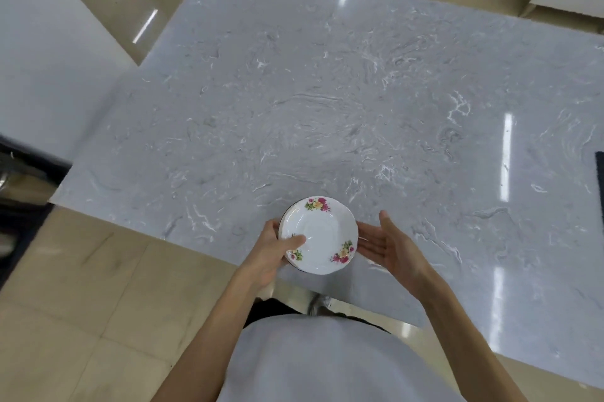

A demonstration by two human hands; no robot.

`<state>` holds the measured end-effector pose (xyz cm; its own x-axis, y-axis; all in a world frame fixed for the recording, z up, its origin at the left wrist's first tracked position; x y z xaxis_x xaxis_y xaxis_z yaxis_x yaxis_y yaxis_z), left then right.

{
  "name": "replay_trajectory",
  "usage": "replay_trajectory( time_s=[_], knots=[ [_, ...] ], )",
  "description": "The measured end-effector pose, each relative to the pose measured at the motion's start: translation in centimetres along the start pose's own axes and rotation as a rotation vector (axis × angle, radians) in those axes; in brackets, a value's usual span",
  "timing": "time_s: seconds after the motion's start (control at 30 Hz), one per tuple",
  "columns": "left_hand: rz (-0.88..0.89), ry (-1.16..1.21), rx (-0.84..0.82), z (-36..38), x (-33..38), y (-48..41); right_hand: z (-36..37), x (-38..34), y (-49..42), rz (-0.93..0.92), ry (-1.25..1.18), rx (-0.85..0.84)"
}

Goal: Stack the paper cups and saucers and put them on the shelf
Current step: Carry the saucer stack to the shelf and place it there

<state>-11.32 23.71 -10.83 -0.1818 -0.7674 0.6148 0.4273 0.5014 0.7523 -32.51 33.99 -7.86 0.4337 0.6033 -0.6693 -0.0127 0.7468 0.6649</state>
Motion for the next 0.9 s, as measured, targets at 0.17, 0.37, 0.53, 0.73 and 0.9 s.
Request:
replay_trajectory(
  time_s=[0.17,0.37,0.53,0.73,0.9],
  knots=[
    [0.119,0.233,-0.039,-7.5,-0.5,5.0,8.0,-2.5,-2.6,-0.005,0.234,-0.156],
    [0.28,0.446,0.239,-21.1,-4.1,13.7,24.1,-3.0,-9.5,-0.236,0.762,-0.164],
    [0.365,0.612,0.509,-32.5,-8.8,21.3,38.1,1.6,-13.5,-0.275,1.102,-0.422],
    [0.422,0.735,0.684,-44.3,-10.7,27.5,46.1,5.4,-15.1,-0.149,1.17,-0.526],
    [0.521,0.798,0.748,-55.5,-8.7,29.7,54.1,5.7,-20.0,-0.105,1.152,-0.547]
  ],
)
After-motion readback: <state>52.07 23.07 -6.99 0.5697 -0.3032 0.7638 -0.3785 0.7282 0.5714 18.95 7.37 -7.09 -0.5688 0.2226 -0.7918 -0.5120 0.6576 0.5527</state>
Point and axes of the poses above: each hand's wrist, its own y-axis away from the middle knuckle, its own z-axis out of the palm, x = y × z, the point moved 6 cm from there along -y, towards the middle knuckle, and after that the axes turned 8 degrees about -x, right-handed, at the moved point
